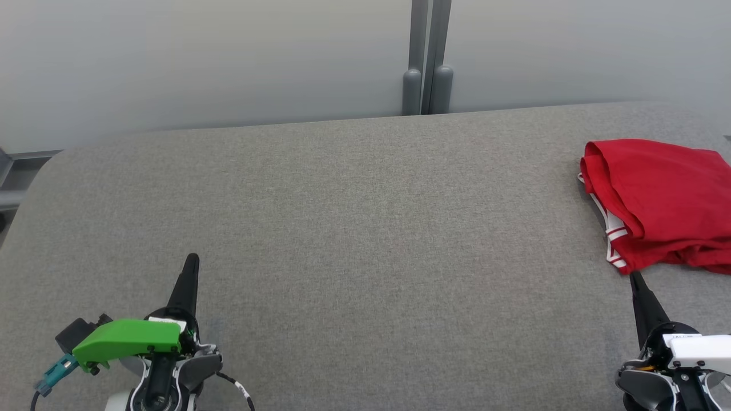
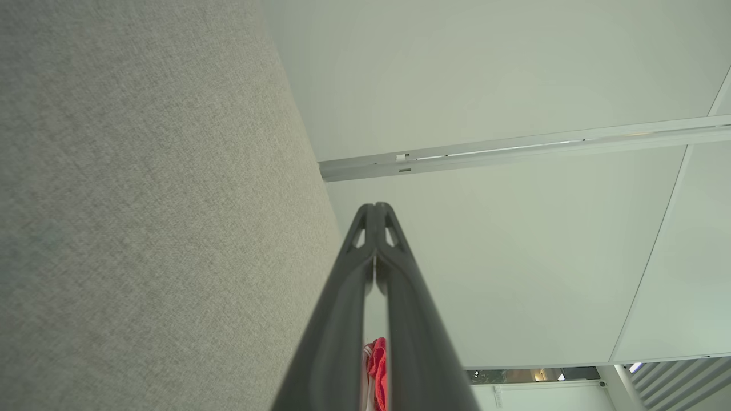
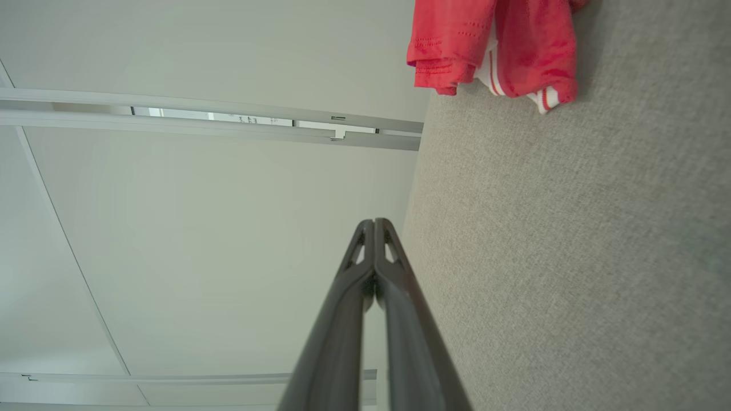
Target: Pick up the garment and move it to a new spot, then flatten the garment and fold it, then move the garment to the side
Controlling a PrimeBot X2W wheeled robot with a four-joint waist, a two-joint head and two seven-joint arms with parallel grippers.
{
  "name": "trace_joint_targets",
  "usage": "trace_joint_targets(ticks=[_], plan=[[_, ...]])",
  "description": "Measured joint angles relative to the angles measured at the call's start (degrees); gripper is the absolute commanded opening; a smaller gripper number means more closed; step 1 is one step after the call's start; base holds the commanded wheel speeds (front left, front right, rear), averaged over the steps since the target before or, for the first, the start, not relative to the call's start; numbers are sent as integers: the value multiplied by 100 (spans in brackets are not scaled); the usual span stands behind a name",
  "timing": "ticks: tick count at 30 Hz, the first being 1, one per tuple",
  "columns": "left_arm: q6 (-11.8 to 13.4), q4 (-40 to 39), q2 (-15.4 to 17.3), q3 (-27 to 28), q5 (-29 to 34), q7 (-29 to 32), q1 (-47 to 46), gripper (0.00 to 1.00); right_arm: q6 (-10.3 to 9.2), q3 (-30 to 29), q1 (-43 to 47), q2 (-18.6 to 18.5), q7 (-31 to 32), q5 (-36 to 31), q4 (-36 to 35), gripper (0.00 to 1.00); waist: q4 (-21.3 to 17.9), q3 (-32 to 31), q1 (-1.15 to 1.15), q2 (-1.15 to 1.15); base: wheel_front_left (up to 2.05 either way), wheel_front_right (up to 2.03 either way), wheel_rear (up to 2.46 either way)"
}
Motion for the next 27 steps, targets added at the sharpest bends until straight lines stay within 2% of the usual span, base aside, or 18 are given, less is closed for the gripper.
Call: trace_joint_targets(ticks=[18, 27], plan=[[-34, -10, 0, -9, -699, 171, -143, 0, 0, -56, -18, -11, 129, 756, -81, 0, -32, 28, 0, 0, 0, 0, 0], [-38, -11, 0, -10, -727, 171, -159, 0, 0, -59, -19, -12, 142, 778, -84, 0, -33, 28, 0, 0, 0, 0, 0]])
